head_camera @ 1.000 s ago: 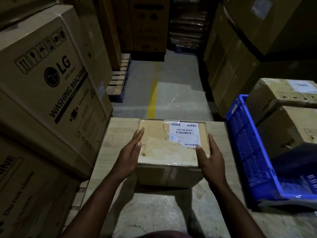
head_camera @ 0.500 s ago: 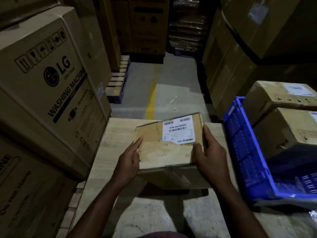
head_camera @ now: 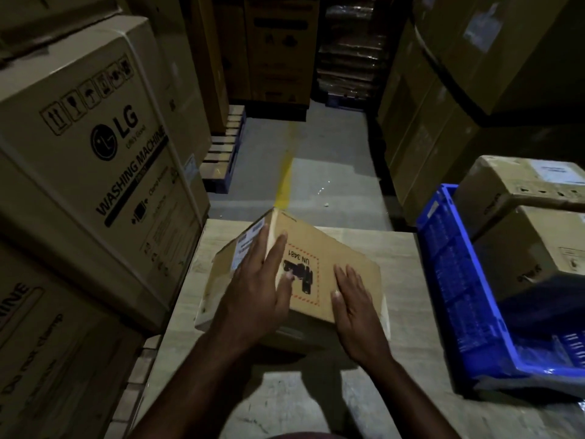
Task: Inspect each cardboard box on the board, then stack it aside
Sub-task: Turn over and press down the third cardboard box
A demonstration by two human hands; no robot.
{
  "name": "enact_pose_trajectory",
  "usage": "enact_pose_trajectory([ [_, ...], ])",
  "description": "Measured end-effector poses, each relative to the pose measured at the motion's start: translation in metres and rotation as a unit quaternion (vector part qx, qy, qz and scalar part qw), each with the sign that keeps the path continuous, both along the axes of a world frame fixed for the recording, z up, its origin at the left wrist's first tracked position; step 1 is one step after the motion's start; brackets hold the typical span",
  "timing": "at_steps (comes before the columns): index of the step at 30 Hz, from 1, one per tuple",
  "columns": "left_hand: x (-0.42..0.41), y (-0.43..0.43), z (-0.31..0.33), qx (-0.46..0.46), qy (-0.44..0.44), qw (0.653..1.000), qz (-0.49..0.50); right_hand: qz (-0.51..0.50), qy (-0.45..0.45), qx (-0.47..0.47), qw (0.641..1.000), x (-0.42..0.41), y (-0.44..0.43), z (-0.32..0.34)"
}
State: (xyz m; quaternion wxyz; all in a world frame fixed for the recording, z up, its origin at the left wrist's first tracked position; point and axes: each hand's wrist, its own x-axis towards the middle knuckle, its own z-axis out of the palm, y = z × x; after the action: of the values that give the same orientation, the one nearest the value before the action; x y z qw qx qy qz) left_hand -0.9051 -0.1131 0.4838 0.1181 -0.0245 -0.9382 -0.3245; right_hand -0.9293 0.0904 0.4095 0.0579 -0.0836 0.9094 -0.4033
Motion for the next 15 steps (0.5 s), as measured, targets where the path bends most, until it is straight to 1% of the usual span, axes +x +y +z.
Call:
enact_pose_trajectory([
  [4, 0.000, -0.024, -0.014, -0.001, 0.010, 1.000, 0.005, -0.092, -0.070, 0.097, 0.989, -0.009, 0.030, -0.023],
  [6, 0.002, -0.035, -0.020, 0.008, 0.013, 1.000, 0.003, -0.124, -0.101, 0.098, 0.982, -0.010, 0.035, -0.026],
  [7, 0.002, -0.040, -0.022, 0.014, 0.018, 1.000, 0.004, -0.130, -0.104, 0.070, 0.984, -0.011, 0.034, -0.026],
  [9, 0.004, -0.046, -0.027, 0.041, 0.030, 0.999, 0.002, -0.140, -0.079, 0.032, 0.986, -0.010, 0.027, -0.021],
  [12, 0.007, -0.054, -0.038, 0.101, 0.026, 0.995, 0.006, -0.145, -0.021, 0.067, 0.987, -0.010, 0.018, -0.015],
  [15, 0.016, -0.056, -0.066, 0.147, 0.014, 0.989, 0.030, -0.129, 0.018, 0.109, 0.985, -0.009, 0.020, -0.014],
])
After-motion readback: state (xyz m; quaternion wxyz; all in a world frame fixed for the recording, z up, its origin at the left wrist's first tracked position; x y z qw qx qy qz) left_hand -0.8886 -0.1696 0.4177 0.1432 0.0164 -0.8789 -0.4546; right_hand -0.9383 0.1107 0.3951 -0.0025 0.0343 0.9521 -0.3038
